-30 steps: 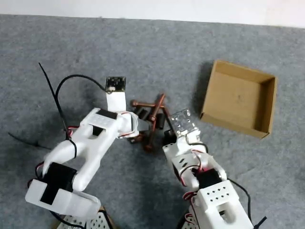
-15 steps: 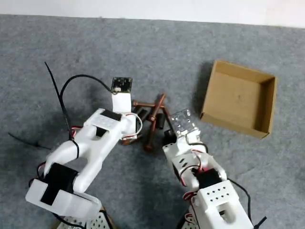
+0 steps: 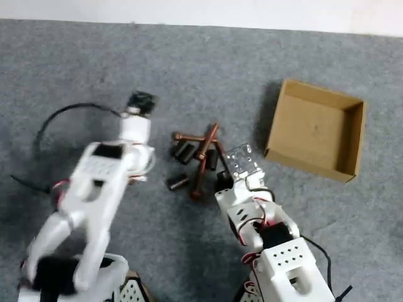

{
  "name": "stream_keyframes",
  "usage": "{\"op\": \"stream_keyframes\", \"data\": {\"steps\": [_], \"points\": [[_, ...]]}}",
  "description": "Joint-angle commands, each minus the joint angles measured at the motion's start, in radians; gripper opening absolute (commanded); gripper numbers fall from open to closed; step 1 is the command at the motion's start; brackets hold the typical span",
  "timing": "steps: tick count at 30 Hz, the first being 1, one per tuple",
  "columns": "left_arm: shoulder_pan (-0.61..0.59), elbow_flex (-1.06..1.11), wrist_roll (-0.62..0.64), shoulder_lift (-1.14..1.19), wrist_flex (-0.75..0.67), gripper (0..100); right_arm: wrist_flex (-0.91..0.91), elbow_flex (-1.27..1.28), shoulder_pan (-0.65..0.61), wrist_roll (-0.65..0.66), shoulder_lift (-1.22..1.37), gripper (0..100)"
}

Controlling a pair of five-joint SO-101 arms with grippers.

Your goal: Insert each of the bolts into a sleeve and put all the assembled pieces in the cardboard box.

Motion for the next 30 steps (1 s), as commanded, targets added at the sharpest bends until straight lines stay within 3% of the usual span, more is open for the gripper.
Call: {"op": "stream_keyframes", "data": {"steps": [1, 5, 12, 25, 30], "points": [[-0.071, 0.156, -0.012, -0.259, -0.114, 0, -0.031, -0.007, 0.012, 0.002, -0.021, 0.3], [-0.016, 0.259, -0.049, -0.418, -0.133, 0, -0.031, -0.007, 0.012, 0.002, -0.021, 0.3], [0.199, 0.412, -0.663, -0.515, -0.071, 0, -0.033, -0.007, 0.013, 0.002, -0.021, 0.3], [0.202, 0.463, -0.753, -0.513, -0.051, 0, -0.033, -0.005, 0.013, 0.002, -0.021, 0.3], [0.038, 0.446, -0.896, -0.512, -0.038, 0, -0.044, 0.024, 0.013, 0.002, -0.021, 0.3]]}}
